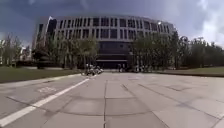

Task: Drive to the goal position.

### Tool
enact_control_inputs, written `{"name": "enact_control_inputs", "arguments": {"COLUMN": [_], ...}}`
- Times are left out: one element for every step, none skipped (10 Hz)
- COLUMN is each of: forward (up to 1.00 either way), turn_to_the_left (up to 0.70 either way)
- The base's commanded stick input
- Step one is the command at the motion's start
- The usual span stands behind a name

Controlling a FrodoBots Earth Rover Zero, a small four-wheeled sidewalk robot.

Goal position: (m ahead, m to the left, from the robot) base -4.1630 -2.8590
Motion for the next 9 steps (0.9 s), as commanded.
{"name": "enact_control_inputs", "arguments": {"forward": [0.50,0.50,0.50,0.50,0.50,0.50,0.50,0.50,0.15], "turn_to_the_left": [0.00,-0.05,-0.50,-0.50,-0.50,-0.50,-0.50,-0.50,-0.26]}}
